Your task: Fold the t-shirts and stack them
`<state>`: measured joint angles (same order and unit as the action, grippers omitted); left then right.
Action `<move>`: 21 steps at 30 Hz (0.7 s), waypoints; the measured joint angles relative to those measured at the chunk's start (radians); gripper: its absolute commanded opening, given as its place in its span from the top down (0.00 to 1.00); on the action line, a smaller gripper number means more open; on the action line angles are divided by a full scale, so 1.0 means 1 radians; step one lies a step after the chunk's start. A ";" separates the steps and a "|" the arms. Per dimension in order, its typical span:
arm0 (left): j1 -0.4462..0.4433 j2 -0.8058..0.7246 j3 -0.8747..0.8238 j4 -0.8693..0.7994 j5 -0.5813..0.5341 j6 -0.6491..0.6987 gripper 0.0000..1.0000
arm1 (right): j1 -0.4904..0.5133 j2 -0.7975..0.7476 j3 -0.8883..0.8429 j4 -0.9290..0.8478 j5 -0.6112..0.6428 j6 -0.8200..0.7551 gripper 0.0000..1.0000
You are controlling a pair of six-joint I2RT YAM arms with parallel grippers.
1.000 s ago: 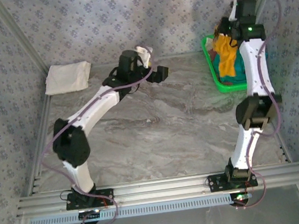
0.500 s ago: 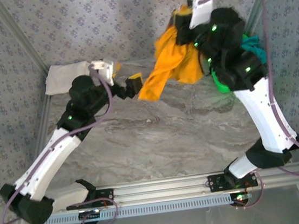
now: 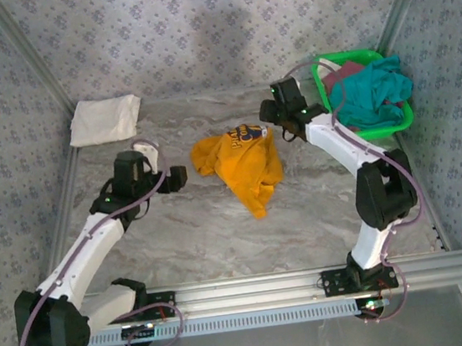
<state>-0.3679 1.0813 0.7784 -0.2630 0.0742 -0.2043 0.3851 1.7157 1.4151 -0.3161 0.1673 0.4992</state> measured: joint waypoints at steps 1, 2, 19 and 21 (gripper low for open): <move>-0.008 0.001 -0.025 0.000 0.002 -0.008 0.08 | 0.008 -0.026 -0.031 0.005 -0.031 -0.015 0.36; -0.014 0.001 -0.046 0.001 0.007 -0.013 0.09 | 0.017 -0.050 -0.059 0.014 -0.065 -0.026 0.37; 0.009 0.332 -0.076 0.197 0.015 -0.086 0.15 | 0.253 -0.189 -0.541 0.058 -0.356 -0.108 0.36; 0.015 0.410 -0.019 0.225 0.018 -0.085 0.15 | 0.256 -0.172 -0.561 0.081 -0.345 -0.110 0.35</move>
<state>-0.3531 1.4914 0.7597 -0.0376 0.0917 -0.2893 0.6407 1.5436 0.8543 -0.2352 -0.1780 0.3893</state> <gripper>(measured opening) 0.851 0.644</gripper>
